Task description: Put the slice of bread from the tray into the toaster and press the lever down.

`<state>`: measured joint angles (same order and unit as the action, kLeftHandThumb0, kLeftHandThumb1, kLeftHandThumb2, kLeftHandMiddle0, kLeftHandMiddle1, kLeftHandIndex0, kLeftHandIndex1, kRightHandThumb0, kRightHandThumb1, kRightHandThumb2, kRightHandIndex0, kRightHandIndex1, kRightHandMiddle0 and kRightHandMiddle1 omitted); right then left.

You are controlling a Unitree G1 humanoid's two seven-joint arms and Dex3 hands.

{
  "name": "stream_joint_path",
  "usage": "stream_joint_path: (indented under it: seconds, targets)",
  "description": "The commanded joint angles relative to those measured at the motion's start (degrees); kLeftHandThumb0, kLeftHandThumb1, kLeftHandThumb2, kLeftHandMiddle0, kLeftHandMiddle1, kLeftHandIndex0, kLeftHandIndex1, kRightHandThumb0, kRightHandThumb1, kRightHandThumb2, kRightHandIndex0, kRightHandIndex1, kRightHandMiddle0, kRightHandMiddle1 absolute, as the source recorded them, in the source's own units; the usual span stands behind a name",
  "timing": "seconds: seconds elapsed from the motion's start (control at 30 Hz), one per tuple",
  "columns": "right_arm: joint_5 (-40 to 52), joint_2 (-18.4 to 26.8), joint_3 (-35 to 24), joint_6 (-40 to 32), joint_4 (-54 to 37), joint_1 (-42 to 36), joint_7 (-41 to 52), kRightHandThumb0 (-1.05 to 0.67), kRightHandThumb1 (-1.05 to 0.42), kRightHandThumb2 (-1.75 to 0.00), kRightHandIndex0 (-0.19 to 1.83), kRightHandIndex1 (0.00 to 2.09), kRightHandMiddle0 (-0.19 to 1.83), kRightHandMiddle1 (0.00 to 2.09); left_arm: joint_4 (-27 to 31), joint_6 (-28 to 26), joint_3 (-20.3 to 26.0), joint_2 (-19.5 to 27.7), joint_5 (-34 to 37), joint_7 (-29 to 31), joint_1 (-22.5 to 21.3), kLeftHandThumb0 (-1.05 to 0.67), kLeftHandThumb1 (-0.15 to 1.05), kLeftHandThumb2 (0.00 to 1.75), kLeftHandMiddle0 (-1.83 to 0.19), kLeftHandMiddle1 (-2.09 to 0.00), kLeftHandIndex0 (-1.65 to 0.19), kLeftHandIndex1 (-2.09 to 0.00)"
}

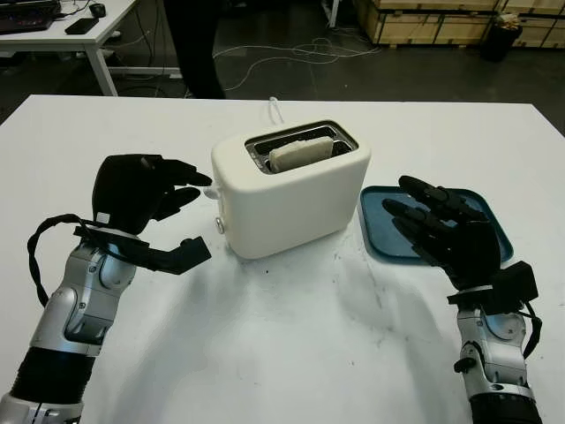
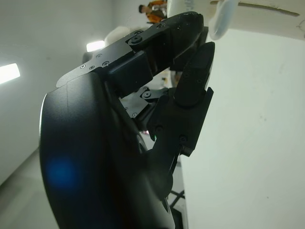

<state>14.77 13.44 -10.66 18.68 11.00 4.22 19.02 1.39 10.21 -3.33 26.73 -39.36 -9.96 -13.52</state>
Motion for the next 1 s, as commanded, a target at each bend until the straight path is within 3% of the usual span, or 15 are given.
stream_joint_path:
  seconds: [0.0, 0.97]
  targets:
    - [0.2, -0.3, -0.3, -1.0, -1.2, -0.4, -0.4, -0.23, -0.92, -0.09, 0.8, 0.0, 0.73, 0.0, -0.5, 0.1, -0.5, -0.3, 0.4, 0.2, -1.2, -0.21, 0.77, 0.0, -0.99, -1.13, -1.33, -0.01]
    - [-0.2, -0.2, -0.6, -2.5, -3.3, -1.5, -0.7, -0.25, -0.92, -0.07, 0.8, 0.0, 0.73, 0.0, -5.3, 1.3, -3.3, -0.7, -0.2, -1.6, -3.8, -0.18, 0.76, 0.01, -1.01, -1.12, -1.34, -0.01]
